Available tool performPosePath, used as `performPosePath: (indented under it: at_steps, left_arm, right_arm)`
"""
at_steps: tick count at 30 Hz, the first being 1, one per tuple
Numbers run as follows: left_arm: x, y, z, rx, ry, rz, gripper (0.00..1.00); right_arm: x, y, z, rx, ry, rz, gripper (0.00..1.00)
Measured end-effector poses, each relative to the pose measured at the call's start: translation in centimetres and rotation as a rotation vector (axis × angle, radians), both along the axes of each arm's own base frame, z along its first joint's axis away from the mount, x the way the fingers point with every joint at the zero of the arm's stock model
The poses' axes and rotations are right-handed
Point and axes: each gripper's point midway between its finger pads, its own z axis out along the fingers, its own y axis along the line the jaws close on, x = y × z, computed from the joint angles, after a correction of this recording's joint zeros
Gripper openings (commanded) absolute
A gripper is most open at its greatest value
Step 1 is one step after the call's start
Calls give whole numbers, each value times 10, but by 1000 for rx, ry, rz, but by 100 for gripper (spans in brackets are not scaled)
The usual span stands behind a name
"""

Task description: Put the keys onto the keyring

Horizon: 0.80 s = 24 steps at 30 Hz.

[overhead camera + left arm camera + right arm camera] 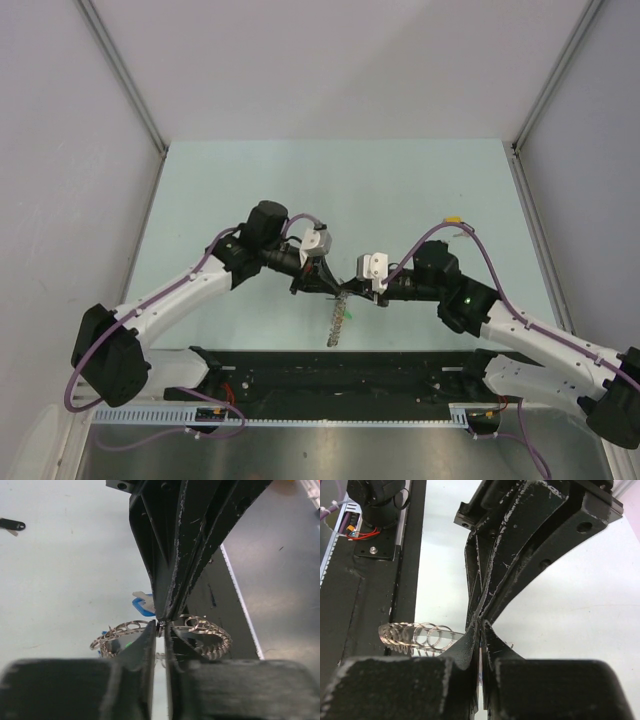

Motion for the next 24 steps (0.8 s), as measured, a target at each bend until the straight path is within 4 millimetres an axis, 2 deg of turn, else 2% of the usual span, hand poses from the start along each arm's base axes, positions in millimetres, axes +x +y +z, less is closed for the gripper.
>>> performPosePath:
  at_steps: [8, 14, 18, 24]
  left_arm:
    - [3, -3, 3, -8, -4, 26, 0]
    - [6, -3, 18, -41, -33, 91, 0]
    - [7, -1, 25, -56, -34, 131, 0]
    - [14, 1, 23, -46, -18, 207, 1]
  right_arm:
    - [4, -10, 4, -7, -13, -54, 0]
    - [-2, -19, 13, 2, -34, -102, 0]
    - [-2, -19, 17, 10, -44, -125, 0]
    - [3, -18, 13, 27, -32, -160, 0]
